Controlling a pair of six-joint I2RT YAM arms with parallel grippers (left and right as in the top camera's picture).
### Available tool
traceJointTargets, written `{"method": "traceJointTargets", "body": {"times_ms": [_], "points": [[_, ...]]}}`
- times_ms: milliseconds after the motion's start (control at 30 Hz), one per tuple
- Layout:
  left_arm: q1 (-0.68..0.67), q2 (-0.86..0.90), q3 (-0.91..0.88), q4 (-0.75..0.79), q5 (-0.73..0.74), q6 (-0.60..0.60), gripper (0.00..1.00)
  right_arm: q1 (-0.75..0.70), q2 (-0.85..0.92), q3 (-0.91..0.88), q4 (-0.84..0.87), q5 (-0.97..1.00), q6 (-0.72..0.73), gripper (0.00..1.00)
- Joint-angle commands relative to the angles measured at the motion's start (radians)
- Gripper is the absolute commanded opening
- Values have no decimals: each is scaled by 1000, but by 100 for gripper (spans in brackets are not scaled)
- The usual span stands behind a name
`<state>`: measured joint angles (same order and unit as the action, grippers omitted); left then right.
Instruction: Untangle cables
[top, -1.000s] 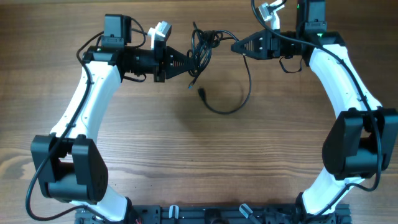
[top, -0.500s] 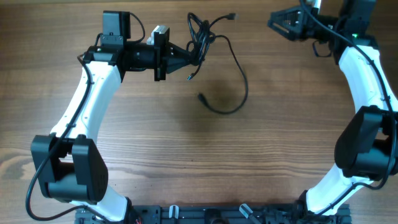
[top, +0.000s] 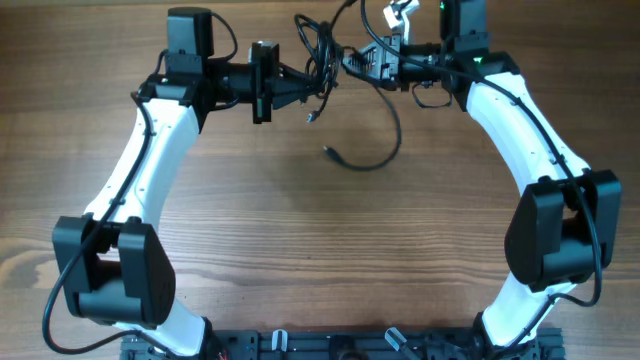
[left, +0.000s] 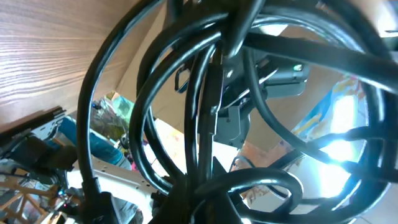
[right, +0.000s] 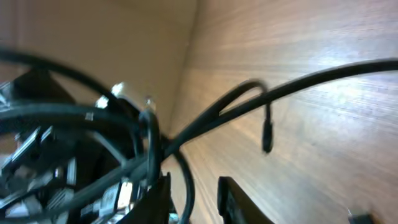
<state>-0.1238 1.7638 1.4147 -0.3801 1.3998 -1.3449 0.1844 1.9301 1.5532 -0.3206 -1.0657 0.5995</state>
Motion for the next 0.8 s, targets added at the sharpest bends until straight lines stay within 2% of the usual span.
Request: {"method": "traceJointTargets", "body": {"times_ms": [0, 100, 200, 267, 633, 667, 700, 733, 767], "points": [[-8, -11, 8, 11, 50, 6, 4, 0, 11, 2, 78, -6, 90, 26], [-7, -11, 8, 10, 51, 58, 4, -2, 11, 2, 126, -61, 137, 27], [-9, -11, 8, 11, 51, 61, 4, 2, 11, 2, 125, -57, 137, 28], [-10, -11, 8, 10, 51, 112, 4, 14, 11, 2, 124, -58, 142, 28], [-12, -11, 8, 10, 51, 111, 4, 44, 11, 2, 204, -41, 265, 24], [-12, -11, 8, 10, 51, 111, 4, 52, 11, 2, 204, -33, 264, 22], [-12, -11, 8, 10, 51, 111, 4, 54, 11, 2, 204, -26, 263, 13], [-12, -11, 8, 10, 57, 111, 4, 54, 11, 2, 205, -20, 264, 10], [-12, -11, 8, 10, 69, 111, 4, 54, 11, 2, 204, -8, 263, 13]]}}
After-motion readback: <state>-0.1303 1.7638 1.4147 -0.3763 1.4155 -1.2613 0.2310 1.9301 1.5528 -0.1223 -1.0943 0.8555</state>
